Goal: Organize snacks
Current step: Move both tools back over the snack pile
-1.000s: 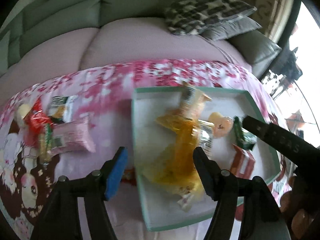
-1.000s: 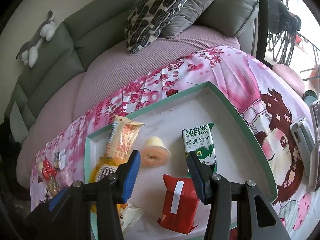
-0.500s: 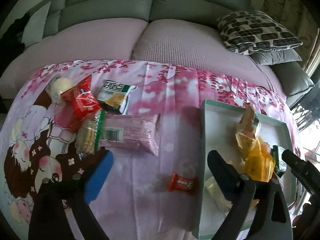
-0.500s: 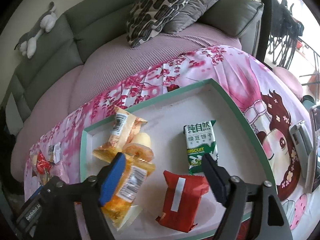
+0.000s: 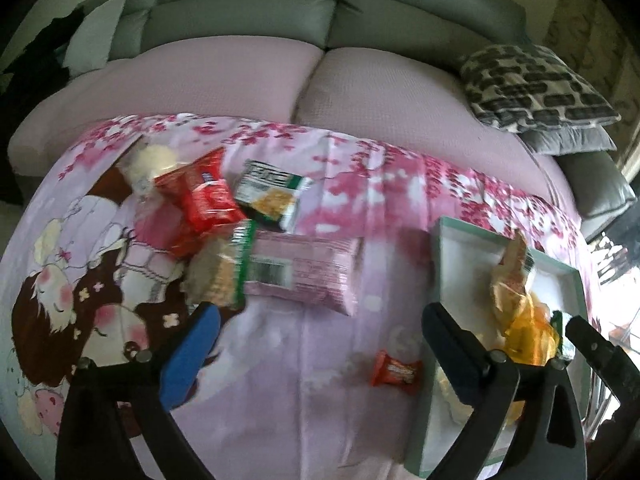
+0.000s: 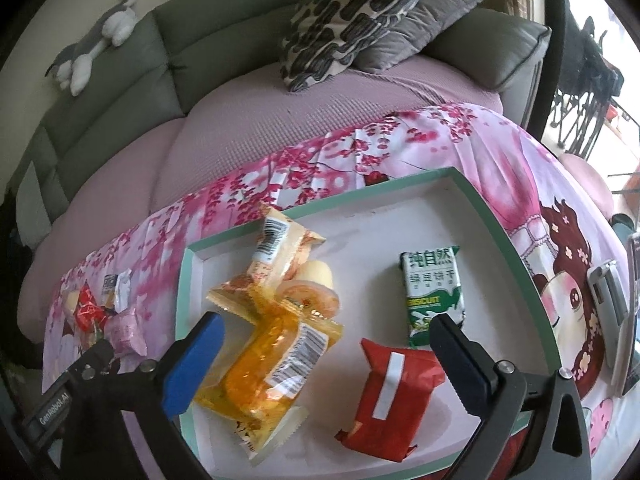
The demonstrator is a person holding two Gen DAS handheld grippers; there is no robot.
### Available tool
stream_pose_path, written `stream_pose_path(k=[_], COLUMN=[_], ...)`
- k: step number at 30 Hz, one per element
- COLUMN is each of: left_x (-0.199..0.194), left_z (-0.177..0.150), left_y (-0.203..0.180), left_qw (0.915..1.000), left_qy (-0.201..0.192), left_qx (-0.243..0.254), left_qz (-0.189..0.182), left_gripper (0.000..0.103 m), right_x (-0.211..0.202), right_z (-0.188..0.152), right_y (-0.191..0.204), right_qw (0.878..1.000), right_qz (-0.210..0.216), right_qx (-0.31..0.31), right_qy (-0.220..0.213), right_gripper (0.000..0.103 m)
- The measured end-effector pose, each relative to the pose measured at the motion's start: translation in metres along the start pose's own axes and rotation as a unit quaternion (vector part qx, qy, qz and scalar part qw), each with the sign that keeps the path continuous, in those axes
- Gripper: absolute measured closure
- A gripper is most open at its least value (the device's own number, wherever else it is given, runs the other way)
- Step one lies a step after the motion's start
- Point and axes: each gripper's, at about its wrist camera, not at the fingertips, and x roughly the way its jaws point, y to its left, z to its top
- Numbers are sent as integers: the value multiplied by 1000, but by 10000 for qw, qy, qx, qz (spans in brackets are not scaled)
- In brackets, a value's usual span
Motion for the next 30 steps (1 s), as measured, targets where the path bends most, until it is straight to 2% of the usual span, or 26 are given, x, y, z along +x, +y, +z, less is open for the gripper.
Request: stream_pose_path(k=[8, 14, 19, 25, 30], left_x=[-12, -23, -32, -32, -24], left_z=[8, 10, 9, 6, 2], left_y=[42, 85, 106, 121, 135], left_qw=[9991, 9961, 9937, 9924, 9921], left_qy=[-198, -350, -414, -247, 2], left_qx=[-273, -743, -897, -796, -842], left_qz=[269, 330, 530, 903, 930], left_gripper=[2, 2, 2, 2, 2], right_x=[-2, -8, -3, 6, 7], right_z=[-6, -14, -24, -37, -45], right_y=[37, 72, 98, 124, 137], right_qw=[9989, 9958, 9918, 9871, 9851], right_qz=[272, 523, 860, 1003, 937], right_qx=[-393, -748, -930, -1184, -1381], right_qy=[15, -32, 172, 398, 427], right_gripper=[0, 0, 0, 0, 0])
